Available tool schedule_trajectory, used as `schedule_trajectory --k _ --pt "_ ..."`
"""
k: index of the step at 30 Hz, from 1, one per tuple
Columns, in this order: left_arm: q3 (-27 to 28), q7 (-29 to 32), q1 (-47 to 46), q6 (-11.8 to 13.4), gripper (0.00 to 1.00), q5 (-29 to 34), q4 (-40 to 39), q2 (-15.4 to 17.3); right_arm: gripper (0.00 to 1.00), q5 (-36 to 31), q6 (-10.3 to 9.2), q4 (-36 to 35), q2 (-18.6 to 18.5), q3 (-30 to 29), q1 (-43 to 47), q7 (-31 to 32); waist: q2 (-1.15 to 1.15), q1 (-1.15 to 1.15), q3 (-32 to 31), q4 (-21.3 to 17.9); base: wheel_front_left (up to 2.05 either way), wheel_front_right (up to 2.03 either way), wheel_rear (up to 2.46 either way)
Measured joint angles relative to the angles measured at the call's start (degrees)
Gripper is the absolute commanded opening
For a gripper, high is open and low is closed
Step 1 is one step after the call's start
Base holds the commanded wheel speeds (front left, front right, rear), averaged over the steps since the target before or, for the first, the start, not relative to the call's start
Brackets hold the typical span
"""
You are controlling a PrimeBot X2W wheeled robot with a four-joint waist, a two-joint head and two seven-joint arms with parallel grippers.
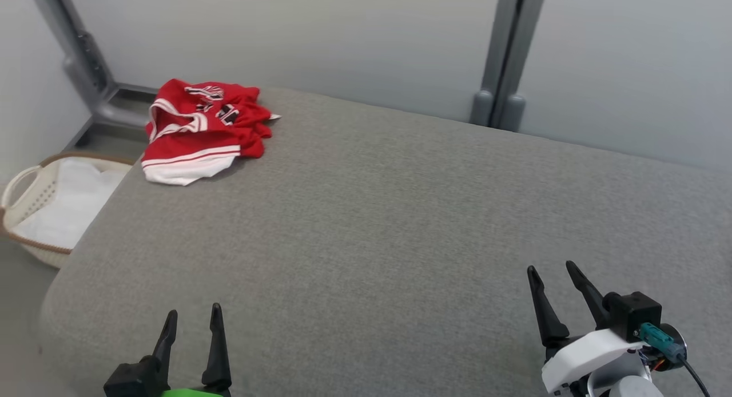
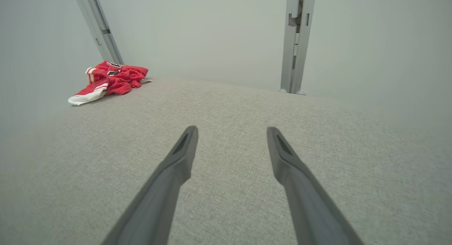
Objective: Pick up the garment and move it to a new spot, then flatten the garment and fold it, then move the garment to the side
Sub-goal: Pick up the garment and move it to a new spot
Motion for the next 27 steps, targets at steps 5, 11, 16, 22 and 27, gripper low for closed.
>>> schedule_trajectory --k 5,11,16,22,27 --pt "1.9 0.0 0.1 -0.1 1.0 0.0 -1.2 0.0 1.0 0.0 0.0 0.2 0.0 2.3 -1.7 0.0 0.0 0.0 0.4 5.6 0.0 0.0 0.0" --pt "3.1 0.0 0.3 -0.1 1.0 0.0 -2.2 0.0 1.0 -0.1 0.0 0.9 0.0 3.5 -2.6 0.0 0.0 0.0 1.3 7.8 0.0 0.0 0.0" --pt "3.3 0.0 0.5 0.0 1.0 0.0 -2.7 -0.1 1.0 -0.1 0.0 1.0 0.0 4.0 -2.6 0.0 0.0 0.0 1.2 7.7 0.0 0.0 0.0" --pt "4.1 0.0 0.4 -0.1 1.0 0.4 -2.2 0.0 1.0 -0.6 0.0 0.7 0.0 3.4 -2.4 0.0 0.0 0.0 1.1 7.7 0.0 0.0 0.0" --pt "6.1 0.0 -5.1 -0.3 1.0 0.6 -2.9 3.0 1.0 -2.4 0.0 0.1 0.0 1.8 -1.9 0.0 0.0 0.0 1.8 8.2 0.0 0.0 0.0"
